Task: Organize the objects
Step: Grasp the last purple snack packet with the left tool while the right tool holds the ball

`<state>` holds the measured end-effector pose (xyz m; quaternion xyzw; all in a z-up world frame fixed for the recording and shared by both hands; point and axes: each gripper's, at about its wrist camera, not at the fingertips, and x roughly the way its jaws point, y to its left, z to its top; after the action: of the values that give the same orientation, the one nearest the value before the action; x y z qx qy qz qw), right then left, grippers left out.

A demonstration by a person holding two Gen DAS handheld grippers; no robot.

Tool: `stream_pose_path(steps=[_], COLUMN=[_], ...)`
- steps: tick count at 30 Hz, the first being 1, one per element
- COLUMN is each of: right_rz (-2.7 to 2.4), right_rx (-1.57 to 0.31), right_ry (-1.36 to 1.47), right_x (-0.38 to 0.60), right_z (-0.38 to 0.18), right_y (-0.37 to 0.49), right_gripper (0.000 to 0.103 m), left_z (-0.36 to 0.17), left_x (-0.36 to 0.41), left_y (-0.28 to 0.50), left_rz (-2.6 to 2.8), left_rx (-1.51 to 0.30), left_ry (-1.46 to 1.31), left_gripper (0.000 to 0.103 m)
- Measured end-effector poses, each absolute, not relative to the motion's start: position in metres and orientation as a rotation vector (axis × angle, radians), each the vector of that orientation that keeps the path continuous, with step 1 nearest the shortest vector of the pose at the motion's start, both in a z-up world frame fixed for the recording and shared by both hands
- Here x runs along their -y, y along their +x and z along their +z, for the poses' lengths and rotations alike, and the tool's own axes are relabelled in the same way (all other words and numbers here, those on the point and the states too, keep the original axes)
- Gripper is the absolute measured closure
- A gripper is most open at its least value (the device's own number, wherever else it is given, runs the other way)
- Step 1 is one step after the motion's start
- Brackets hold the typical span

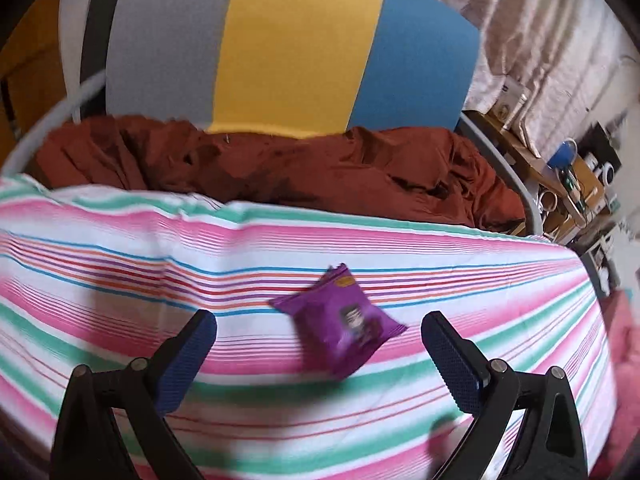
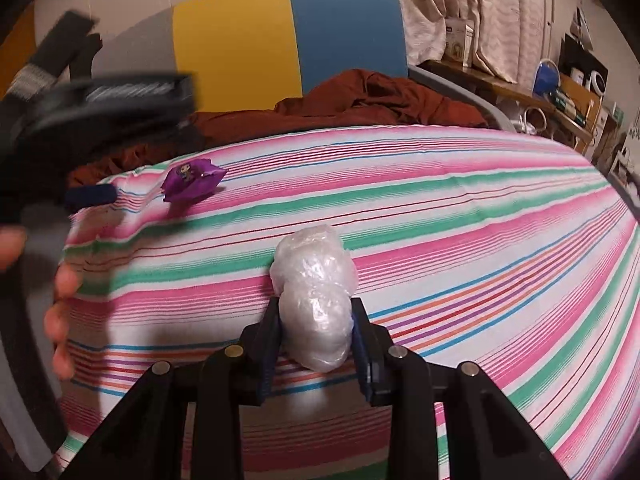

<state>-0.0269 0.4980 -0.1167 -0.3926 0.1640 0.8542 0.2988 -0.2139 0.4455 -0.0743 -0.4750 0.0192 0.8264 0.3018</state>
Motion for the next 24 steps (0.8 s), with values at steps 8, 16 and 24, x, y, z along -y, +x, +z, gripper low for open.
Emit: stream_pose_path(steps=[8, 16, 24], right_rz=[2.275, 2.281, 2.335], right_rx=[-0.431, -0.439, -0.407], right_ry=[-1.036, -1.031, -1.016], right_x=[-0.499, -0.498, -0.489], right_z=[-0.117, -0.116, -0.111], right_y=[-0.025, -0.024, -0.023], right_gripper=[0.071, 0.071, 0.071], left_z=[-0.097, -0.102, -0.093], left_x=[-0.458, -0.438, -0.408], left_y=[-0.226, -0.225, -0.214], left_rz=[2.24, 2.349, 2.407], left_rx=[-0.039, -0.116, -0.029], left_ry=[-1.334, -1.198, -1.157], left_gripper=[0.016, 0.055, 0.059])
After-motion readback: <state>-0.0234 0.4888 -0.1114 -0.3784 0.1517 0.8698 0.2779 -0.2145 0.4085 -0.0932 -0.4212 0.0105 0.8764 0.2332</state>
